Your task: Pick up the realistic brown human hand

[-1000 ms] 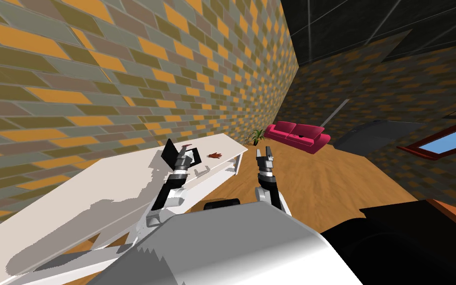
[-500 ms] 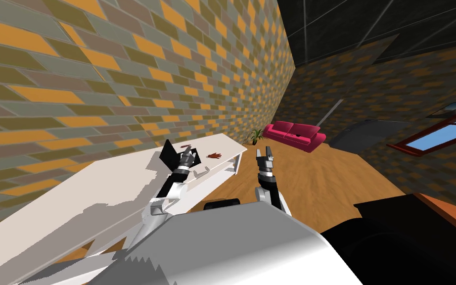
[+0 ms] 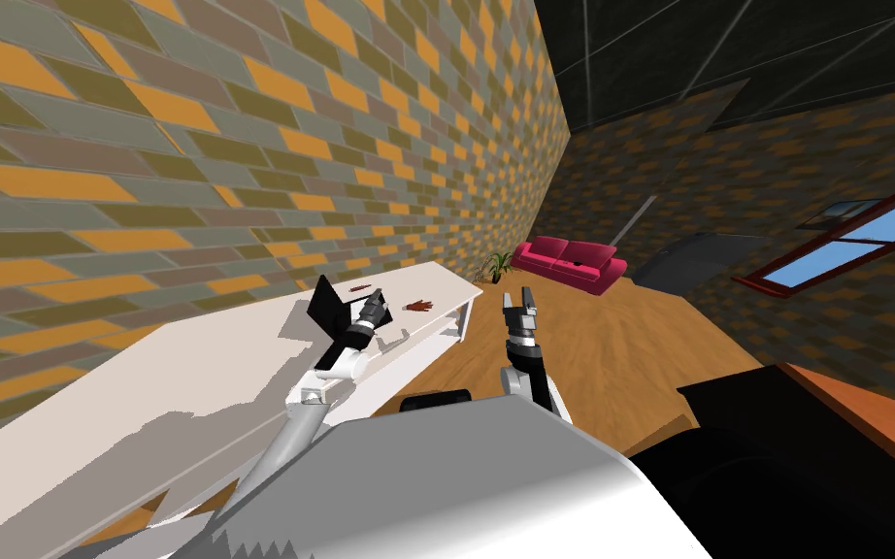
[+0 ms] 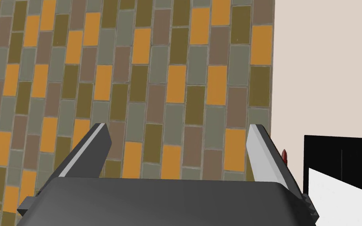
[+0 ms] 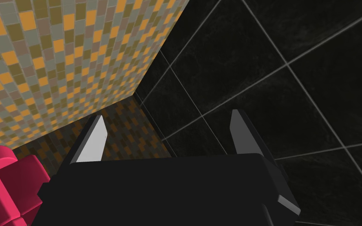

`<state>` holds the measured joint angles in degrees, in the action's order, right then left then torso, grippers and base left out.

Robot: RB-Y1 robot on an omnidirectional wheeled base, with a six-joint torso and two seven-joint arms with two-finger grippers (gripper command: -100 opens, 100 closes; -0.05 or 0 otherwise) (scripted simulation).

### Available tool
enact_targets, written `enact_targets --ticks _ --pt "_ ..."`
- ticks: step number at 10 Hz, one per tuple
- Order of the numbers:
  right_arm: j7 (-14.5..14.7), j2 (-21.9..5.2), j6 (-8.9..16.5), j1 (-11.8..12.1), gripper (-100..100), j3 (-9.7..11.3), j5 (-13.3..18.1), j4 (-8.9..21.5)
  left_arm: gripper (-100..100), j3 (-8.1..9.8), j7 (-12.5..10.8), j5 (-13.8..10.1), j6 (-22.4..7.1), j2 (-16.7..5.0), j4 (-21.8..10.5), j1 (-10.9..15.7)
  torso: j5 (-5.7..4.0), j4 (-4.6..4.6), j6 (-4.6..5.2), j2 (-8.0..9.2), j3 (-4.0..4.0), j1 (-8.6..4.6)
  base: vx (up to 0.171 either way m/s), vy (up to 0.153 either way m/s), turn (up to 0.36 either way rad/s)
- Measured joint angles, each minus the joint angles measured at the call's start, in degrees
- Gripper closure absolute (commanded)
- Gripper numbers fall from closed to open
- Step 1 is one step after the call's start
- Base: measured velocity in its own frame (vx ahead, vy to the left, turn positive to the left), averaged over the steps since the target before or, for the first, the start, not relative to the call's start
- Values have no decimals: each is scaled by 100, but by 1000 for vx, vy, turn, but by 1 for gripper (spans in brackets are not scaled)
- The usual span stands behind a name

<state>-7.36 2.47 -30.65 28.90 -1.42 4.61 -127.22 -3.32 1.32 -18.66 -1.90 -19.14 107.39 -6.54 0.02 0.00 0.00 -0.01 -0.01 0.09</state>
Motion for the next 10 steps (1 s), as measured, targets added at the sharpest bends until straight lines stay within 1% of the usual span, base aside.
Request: enact_targets --ticks 1,2,3,4,5,7,8,9,10 --pt "0 0 0 0 0 0 0 0 -100 -1 8 -56 -191 -31 -174 165 0 0 -1 -1 -1 -2 -5 15 -128" --pt "0 0 0 0 0 0 0 0 -100 -26 8 -179 -340 -137 -397 345 0 0 1 -1 -1 -2 -5 16 -61" --pt "0 0 0 0 0 0 0 0 -100 -51 13 -238 -465 -181 -540 401 0 -1 -3 1 0 -2 -2 7 16" --pt "0 0 0 1 0 0 0 0 -100 -49 15 -255 -585 -191 -571 414 -1 0 -3 1 1 -6 -3 8 -121" --pt "0 0 0 0 0 0 0 0 -100 -64 5 -379 -711 -303 -780 571 -1 0 1 -1 0 -5 -4 13 -71" --pt "0 0 0 1 0 0 0 0 -100 -55 -7 -470 -1004 -379 -840 640 -1 0 -4 2 1 -6 -6 10 -46" --pt "0 0 0 0 0 0 0 0 -100 -63 -16 -588 -1169 -477 -1012 813 -1 0 0 1 1 -5 -8 16 -97" --pt "0 0 0 0 0 0 0 0 -100 -82 -18 -657 -1324 -528 -1147 891 0 0 -3 2 1 -4 -10 16 -122" --pt "0 0 0 0 0 0 0 0 -100 -99 -21 -779 -1484 -619 -1319 1033 -1 0 -1 2 1 -3 -10 17 -76"
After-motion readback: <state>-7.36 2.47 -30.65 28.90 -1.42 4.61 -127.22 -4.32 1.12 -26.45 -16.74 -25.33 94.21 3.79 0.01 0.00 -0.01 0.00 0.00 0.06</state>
